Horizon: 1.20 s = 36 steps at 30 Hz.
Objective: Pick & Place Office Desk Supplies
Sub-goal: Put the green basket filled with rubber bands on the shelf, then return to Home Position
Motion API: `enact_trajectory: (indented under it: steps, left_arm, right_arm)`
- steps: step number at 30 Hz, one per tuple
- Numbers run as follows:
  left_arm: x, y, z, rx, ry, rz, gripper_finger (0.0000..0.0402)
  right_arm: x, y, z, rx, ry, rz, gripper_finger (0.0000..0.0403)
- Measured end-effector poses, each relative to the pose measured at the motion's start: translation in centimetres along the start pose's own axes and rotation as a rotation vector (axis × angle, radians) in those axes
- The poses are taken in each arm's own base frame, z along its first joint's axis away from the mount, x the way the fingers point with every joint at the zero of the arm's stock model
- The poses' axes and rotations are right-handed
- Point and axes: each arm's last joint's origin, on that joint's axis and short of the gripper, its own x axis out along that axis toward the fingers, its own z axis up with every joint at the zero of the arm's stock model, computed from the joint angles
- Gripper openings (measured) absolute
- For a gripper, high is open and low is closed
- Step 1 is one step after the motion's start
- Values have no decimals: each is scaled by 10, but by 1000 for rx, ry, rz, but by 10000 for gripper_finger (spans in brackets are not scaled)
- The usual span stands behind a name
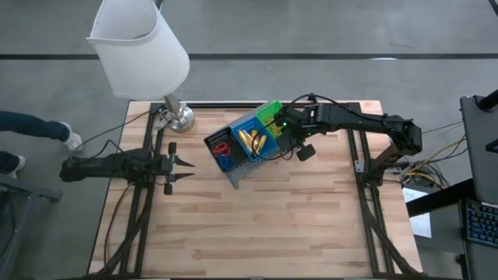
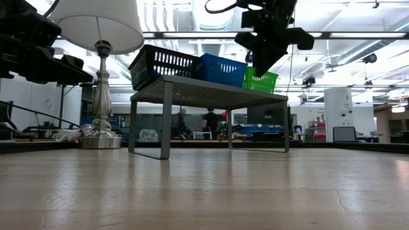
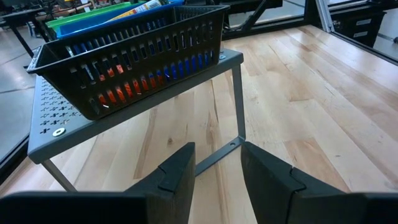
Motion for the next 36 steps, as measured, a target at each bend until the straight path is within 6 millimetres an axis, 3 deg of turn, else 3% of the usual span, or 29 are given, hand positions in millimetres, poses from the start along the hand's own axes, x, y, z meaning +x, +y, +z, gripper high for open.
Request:
enact_trajectory:
  steps: [12,26,36]
  left_arm:
    - [0,0,0,0,0,0,133]
    - [0,0,0,0,0,0,133]
    - [0,0,0,1,0,-1,133]
  right_arm:
    - [0,-1,1,2,-12,-14,101]
    - [-1,-1,1,2,-16,-19,118]
    - [-36,9,-1,15,-95,-77,103]
